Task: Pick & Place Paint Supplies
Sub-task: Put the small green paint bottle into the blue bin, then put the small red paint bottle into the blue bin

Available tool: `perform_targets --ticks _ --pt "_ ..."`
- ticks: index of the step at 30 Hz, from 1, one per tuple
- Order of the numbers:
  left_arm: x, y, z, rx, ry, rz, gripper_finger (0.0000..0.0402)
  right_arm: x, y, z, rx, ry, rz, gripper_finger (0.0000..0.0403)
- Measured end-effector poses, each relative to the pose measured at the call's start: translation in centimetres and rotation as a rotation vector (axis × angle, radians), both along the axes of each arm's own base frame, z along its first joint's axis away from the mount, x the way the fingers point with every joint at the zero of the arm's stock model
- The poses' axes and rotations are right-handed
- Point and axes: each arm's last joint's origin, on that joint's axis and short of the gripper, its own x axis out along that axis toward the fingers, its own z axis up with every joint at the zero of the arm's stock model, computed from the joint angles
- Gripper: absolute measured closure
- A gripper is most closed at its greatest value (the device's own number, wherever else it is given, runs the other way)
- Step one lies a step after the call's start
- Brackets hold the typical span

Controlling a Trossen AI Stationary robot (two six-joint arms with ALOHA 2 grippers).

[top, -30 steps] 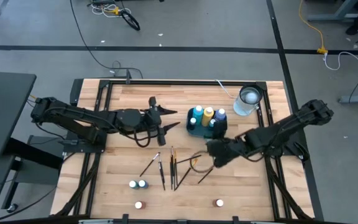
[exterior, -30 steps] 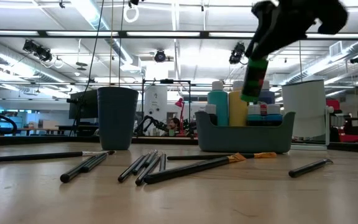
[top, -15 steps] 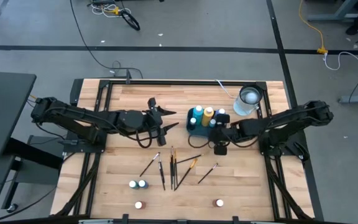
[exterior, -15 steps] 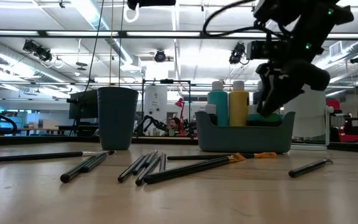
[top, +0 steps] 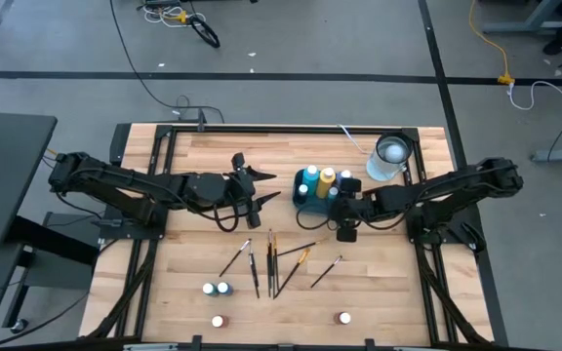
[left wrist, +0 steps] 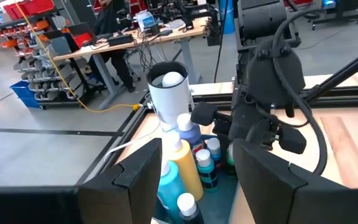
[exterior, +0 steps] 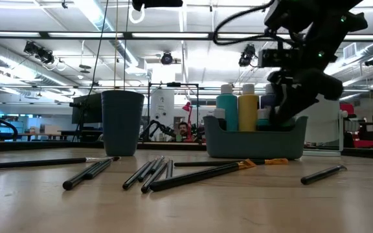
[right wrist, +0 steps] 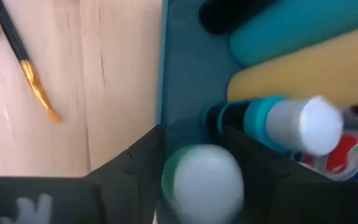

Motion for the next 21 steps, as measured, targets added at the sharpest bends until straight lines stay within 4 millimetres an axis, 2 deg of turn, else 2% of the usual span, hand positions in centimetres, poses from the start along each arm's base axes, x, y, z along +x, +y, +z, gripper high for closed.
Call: perform_targets --ticks 5,9,17,21 --pt "0.0 0.0 0.0 0.0 0.0 0.0 0.0194 0.0 0.1 0.0 0.018 0.012 0.01 0.0216" --pt "0.0 0.0 0.0 0.0 0.0 0.0 0.0194 0.0 0.2 0.7 0.035 0.04 0.011 0.0207" --pt "0.0 0.0 0.0 0.0 0.0 0.0 0.0194 1.1 0.5 4.9 0.116 0.041 -0.005 0.021" --pt "0.0 0.0 0.0 0.0 0.0 0.0 0.0194 1.5 1.2 6.7 0.19 0.031 0.071 0.021"
